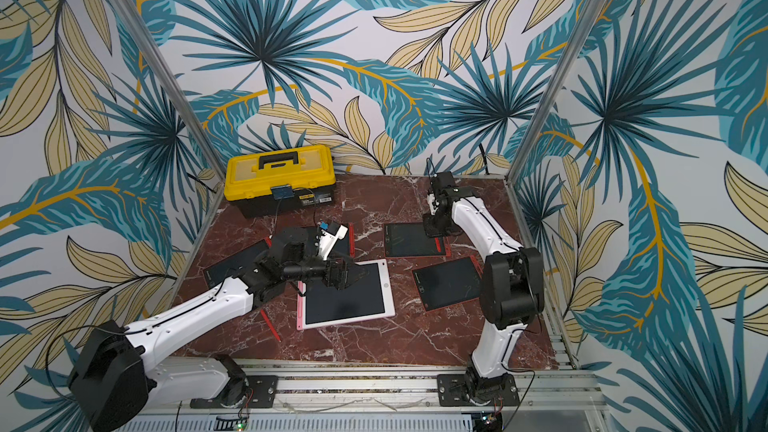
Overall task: Place the stylus back onto the writing tablet
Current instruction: Place the stylus on the writing tablet.
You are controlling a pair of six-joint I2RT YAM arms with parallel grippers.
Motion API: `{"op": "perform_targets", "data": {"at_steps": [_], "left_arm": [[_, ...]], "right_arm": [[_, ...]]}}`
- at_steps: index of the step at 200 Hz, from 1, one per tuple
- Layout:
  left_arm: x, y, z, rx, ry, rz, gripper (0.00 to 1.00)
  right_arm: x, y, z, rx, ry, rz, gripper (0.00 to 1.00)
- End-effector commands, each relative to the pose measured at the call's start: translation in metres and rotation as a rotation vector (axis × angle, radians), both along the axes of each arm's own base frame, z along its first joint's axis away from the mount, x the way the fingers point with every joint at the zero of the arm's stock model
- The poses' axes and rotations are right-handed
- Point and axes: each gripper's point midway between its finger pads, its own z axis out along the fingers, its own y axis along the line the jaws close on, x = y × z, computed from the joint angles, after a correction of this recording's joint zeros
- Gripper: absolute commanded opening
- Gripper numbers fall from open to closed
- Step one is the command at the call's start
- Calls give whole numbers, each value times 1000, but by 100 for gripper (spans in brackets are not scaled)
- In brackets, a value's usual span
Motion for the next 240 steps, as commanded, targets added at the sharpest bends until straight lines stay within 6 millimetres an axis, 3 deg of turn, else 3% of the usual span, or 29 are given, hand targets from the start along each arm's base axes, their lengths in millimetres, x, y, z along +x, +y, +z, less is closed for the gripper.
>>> {"op": "perform_targets", "data": {"at_steps": [1,36,101,240], "left_arm": [[-1,1,13,-2,-50,0,100],[-2,-1,11,3,-41,-1,100],[0,-8,10,10,-27,-6,100],[2,-18,15,12,-37,-14,100]], "right_arm": [[6,-16,-7,-32,25,15,7],[17,-31,-24,-42,58,16,7],[34,-39,-40,-21,72,6,8],[40,-43,-76,-24,130,10,8]]}}
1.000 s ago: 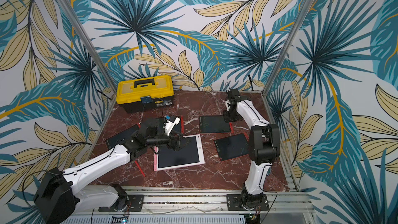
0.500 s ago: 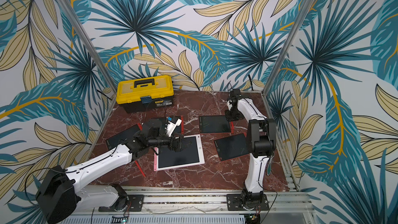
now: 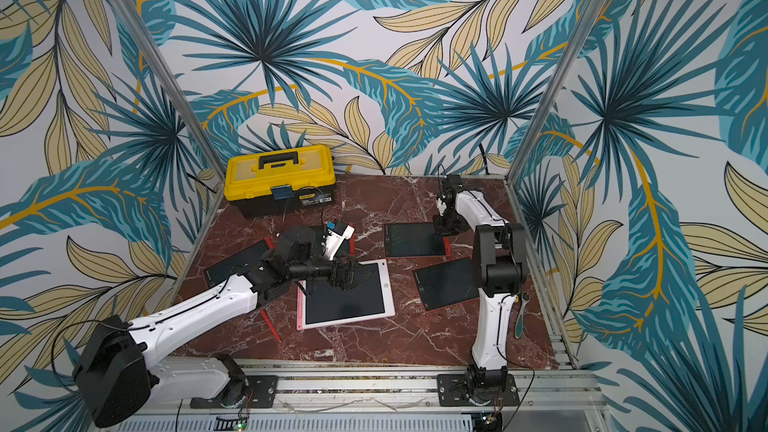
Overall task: Place the stylus back onto the writing tablet
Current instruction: Place the stylus on the writing tablet.
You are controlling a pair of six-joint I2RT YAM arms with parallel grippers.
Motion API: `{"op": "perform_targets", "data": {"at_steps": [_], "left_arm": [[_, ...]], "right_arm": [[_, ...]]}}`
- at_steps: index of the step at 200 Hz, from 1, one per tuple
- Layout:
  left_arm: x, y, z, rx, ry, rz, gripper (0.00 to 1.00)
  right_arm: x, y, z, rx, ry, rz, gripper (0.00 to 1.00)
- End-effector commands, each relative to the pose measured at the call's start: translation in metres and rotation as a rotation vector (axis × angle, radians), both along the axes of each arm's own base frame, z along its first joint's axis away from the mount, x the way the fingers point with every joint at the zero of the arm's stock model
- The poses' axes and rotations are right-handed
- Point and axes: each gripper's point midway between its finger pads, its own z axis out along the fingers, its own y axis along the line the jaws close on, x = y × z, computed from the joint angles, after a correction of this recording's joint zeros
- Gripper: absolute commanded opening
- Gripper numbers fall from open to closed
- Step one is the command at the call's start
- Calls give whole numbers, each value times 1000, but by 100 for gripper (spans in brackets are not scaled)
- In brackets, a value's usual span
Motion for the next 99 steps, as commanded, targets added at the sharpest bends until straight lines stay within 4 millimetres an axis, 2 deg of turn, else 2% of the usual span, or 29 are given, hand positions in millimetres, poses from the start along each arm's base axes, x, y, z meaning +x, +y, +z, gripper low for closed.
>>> {"op": "perform_targets", "data": {"at_steps": [1,99], "left_arm": [[4,-4,13,-11,-36,1,100],[4,-7,10,-6,-24,-1,100]], "right_arm": [[2,-1,-6,3,8,14,8],[8,-9,-19,-15,28,-5,9]]}}
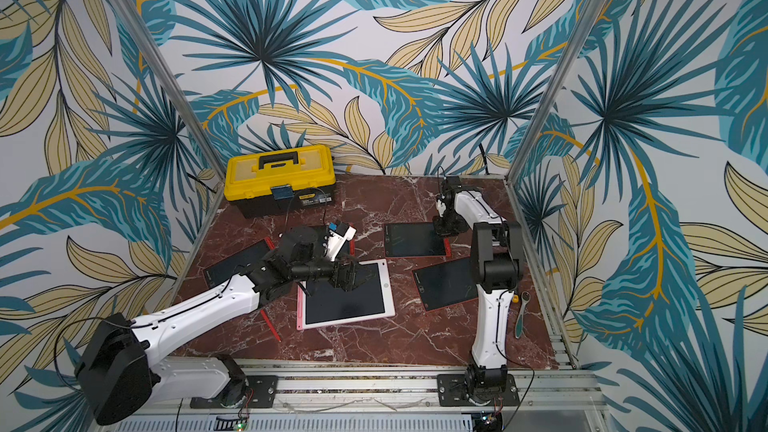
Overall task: Place the stylus back onto the writing tablet
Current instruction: Place the stylus on the writing tablet.
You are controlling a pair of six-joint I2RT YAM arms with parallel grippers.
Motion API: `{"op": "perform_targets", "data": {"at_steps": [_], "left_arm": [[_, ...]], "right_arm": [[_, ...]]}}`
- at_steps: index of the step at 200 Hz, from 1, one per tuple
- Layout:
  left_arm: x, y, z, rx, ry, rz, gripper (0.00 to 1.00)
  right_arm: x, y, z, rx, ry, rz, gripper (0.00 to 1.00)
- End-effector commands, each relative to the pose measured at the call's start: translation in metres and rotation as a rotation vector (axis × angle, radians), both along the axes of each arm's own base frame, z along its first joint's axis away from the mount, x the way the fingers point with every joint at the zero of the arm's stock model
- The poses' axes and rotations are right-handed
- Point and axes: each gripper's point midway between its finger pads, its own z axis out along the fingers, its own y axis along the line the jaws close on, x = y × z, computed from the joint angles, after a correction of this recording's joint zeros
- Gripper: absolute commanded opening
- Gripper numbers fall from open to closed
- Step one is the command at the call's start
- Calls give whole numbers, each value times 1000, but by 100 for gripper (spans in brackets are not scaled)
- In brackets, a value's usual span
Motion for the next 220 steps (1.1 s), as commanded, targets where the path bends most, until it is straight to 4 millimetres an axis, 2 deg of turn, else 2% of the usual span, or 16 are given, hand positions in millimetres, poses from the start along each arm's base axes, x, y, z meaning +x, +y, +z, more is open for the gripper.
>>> {"op": "perform_targets", "data": {"at_steps": [1,120,220], "left_arm": [[4,-5,14,-17,-29,-3,100],[4,-10,8,-8,-10,-5,100],[2,-13,14,-17,-18,-10,100]], "right_arm": [[4,-6,-3,-13,0,-4,9],[8,-7,-11,1,5,-24,12],[6,-5,-14,15,15,-40,15]]}}
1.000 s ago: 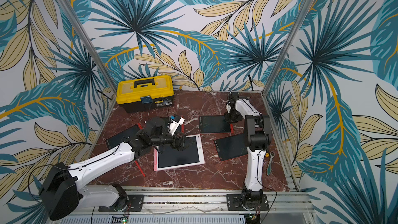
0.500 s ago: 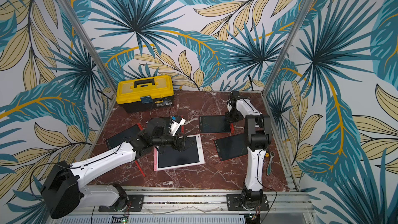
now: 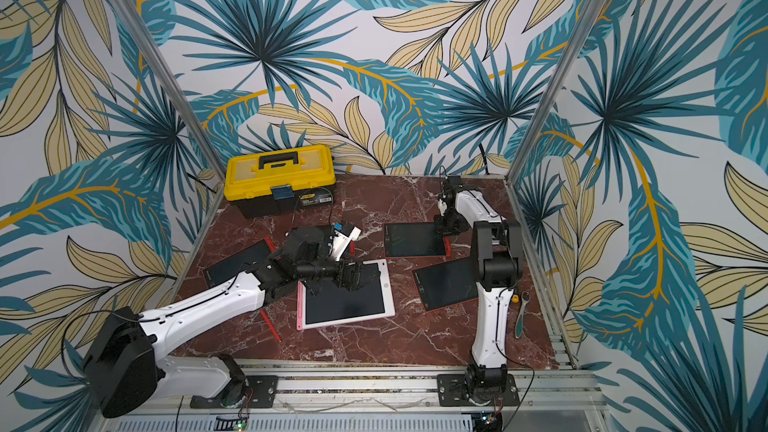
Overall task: Place the stylus back onto the writing tablet
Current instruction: Place the stylus on the writing tablet.
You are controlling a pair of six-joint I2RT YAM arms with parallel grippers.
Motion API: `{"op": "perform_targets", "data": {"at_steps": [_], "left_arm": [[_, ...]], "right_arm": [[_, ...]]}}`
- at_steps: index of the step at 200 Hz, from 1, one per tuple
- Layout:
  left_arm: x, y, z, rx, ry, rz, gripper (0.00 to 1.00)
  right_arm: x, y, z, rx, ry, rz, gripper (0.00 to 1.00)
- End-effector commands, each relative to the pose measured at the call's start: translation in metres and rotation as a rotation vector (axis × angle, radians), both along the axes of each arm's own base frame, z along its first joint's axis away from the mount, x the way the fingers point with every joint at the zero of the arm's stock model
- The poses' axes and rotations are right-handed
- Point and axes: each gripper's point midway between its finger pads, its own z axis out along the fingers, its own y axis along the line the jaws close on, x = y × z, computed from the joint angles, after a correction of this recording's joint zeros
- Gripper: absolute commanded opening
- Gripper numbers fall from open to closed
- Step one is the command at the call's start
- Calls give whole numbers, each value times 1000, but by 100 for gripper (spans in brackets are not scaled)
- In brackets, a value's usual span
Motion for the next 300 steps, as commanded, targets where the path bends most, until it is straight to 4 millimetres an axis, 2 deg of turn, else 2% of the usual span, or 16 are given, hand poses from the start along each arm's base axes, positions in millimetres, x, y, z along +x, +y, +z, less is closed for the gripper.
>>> {"op": "perform_targets", "data": {"at_steps": [1,129,169,253,300], "left_arm": [[1,-3,18,-27,-33,-1,100],[1,-2,14,-22,-25,5,100],[1,-3,16,-24,-24,5,100],[1,-2,17,-27,-27,3,100],[0,-2,18,-30,-29,0,100]], "right_arm": [[-2,0,-13,11,31,-14,15],[-3,-2,-19,3,42,-31,18],[-4,-4,-13,-2,14,-54,15],[-4,-5,4,-3,-27,-68,15],[-9,-8,0,-25,-6,-60,15]]}}
